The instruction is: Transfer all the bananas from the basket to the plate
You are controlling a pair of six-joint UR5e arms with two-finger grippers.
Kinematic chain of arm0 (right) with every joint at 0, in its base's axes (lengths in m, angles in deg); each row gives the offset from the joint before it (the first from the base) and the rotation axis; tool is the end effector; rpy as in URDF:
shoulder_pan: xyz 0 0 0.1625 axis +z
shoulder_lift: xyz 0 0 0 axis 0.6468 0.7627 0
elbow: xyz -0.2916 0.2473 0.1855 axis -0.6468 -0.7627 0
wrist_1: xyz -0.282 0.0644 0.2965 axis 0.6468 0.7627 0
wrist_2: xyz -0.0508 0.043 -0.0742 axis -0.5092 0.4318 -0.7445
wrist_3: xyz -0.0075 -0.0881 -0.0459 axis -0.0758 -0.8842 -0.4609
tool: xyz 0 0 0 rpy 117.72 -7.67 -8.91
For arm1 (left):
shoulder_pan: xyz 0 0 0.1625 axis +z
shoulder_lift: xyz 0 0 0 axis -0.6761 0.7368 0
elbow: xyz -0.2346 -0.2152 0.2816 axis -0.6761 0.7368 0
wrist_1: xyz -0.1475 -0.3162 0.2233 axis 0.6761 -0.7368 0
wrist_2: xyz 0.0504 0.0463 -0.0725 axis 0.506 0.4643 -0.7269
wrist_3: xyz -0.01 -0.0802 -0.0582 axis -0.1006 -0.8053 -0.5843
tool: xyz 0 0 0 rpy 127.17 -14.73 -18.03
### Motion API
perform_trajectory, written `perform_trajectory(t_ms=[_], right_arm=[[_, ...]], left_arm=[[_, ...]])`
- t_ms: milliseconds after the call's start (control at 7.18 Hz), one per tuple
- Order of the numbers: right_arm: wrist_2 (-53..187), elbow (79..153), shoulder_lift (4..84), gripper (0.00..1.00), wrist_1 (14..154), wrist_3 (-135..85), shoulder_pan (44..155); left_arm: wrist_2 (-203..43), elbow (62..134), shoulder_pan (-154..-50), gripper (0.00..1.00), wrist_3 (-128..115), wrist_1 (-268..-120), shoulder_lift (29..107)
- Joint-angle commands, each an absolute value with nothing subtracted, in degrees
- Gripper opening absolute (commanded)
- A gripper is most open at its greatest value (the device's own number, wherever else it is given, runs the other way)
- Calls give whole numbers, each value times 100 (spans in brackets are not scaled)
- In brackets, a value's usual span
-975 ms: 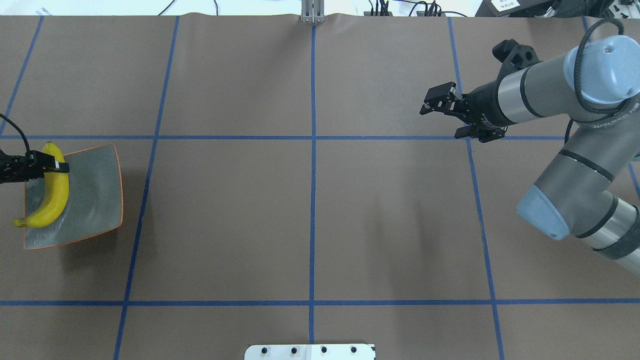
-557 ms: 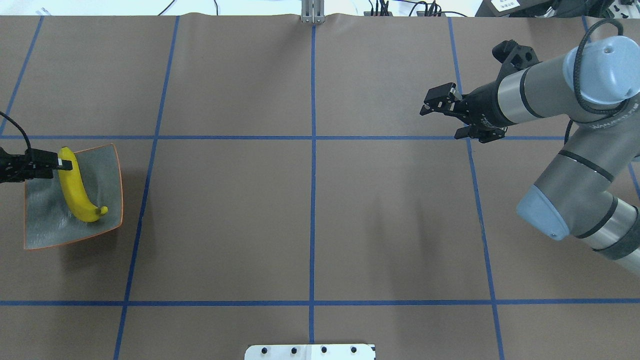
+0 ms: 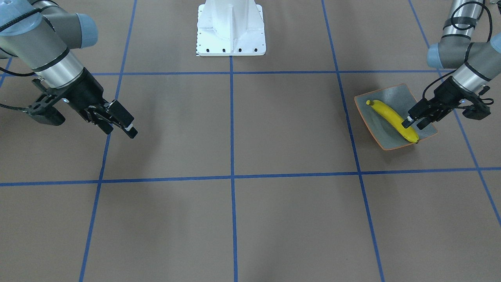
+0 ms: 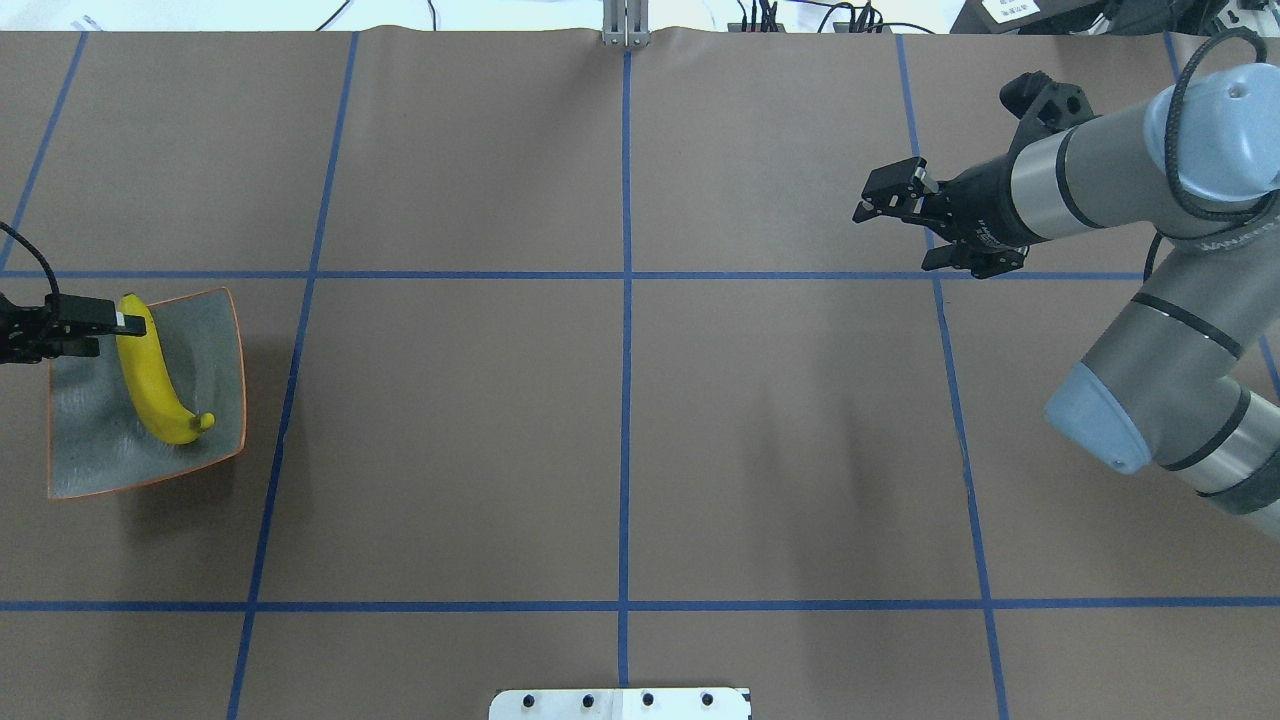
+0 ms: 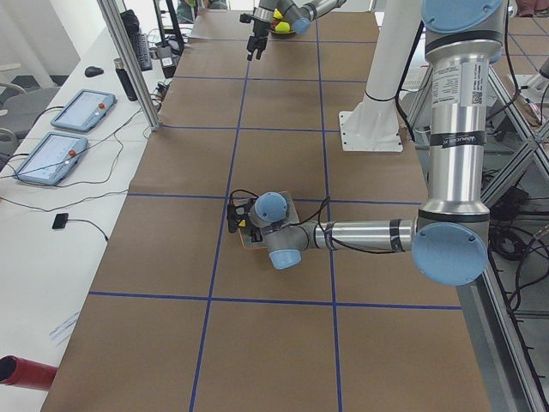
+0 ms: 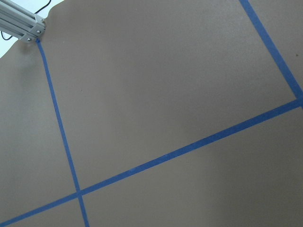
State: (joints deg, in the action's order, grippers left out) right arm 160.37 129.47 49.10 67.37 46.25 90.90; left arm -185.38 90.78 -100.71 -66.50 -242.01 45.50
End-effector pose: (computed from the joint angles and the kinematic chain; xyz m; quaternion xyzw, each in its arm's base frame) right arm -0.2943 -0.4978 0.3252 0.0415 -0.5315 0.2369 0.8122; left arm 0.1907 -0.4458 0.5918 0.0897 0.5682 -0.1331 0.8071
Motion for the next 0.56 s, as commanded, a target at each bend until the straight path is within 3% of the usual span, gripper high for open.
perform_trajectory(t_ms=[0,418], right_arm=[[16108,12949,5521,100,6734,3370,9643],[16660,12949,6899,100,6770,998,11011]], left_arm=[[-18557,9161,-10569,89,-5935,-24146,4525],[-18628,9135,-11292,91,-3240,-22386,4612]])
